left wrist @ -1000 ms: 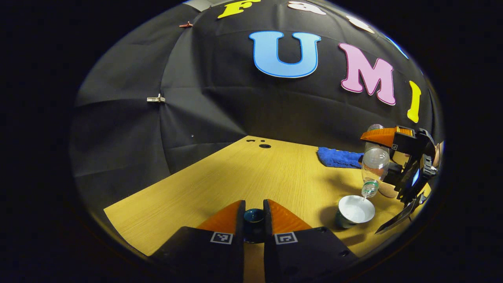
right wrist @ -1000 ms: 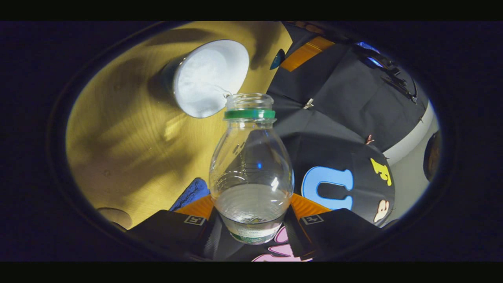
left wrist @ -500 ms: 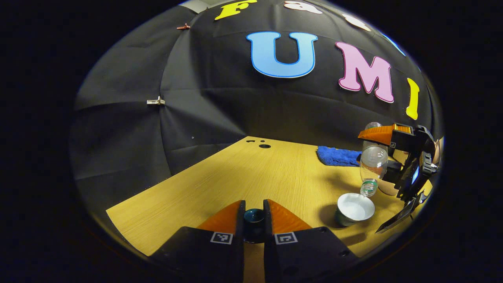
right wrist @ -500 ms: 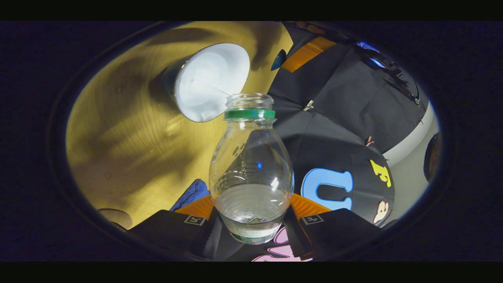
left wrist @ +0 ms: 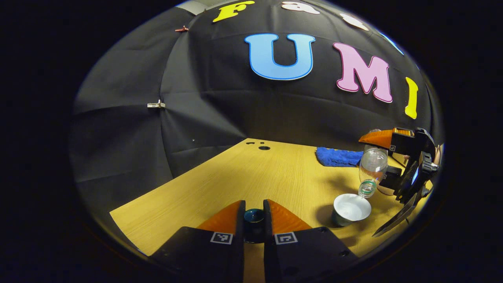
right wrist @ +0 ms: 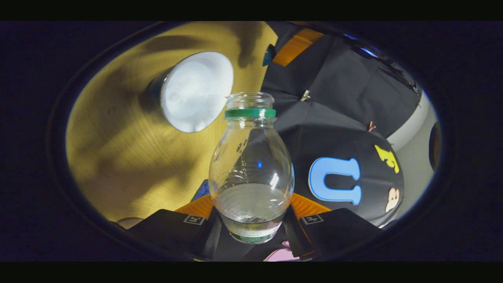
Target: Open the teacup lid with one hand, grasp the water bottle and pour water into the teacup with the other hand; after pouring, place the water bottle on the coaster and then close the teacup lid.
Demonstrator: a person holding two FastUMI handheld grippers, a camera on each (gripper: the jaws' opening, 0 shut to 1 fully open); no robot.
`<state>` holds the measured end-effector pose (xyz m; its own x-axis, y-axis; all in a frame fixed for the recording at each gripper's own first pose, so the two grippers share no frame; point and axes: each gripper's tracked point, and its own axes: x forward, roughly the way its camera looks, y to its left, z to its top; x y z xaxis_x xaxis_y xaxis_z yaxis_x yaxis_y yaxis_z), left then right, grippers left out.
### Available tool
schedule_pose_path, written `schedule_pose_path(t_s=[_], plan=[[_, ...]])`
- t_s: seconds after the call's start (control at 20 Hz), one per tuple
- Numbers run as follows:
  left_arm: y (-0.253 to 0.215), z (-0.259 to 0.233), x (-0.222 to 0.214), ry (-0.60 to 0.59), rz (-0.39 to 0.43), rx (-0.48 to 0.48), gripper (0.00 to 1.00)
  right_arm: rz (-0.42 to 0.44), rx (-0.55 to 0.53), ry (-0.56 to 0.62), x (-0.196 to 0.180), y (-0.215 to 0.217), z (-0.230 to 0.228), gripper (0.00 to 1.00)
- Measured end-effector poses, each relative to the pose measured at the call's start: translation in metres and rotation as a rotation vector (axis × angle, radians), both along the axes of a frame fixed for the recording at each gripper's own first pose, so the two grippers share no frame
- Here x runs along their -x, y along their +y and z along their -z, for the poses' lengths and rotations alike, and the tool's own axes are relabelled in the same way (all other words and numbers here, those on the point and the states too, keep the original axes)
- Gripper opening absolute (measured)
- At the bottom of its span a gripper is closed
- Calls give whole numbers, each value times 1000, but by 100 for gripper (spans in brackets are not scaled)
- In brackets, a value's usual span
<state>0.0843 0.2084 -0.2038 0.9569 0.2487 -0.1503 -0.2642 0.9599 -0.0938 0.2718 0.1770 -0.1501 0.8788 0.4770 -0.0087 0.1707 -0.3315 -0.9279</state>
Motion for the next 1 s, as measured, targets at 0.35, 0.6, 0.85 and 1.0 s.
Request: schedule_pose_path(t_s=[0.35, 0.6, 0.85, 1.0], plan=[[-17, -28, -2, -39, 27, -17, 24, 354, -655, 296, 1, -75, -4, 73], [-39, -45, -6, -65, 64, -52, 24, 403, -1180, 419, 15, -114, -51, 73], [-71, -50, -11, -90, 86, -14, 24, 355, -1632, 595, 12, -145, -41, 73], [-79, -44, -15, -84, 97, -6, 24, 346, -1777, 628, -1, -155, -19, 73]])
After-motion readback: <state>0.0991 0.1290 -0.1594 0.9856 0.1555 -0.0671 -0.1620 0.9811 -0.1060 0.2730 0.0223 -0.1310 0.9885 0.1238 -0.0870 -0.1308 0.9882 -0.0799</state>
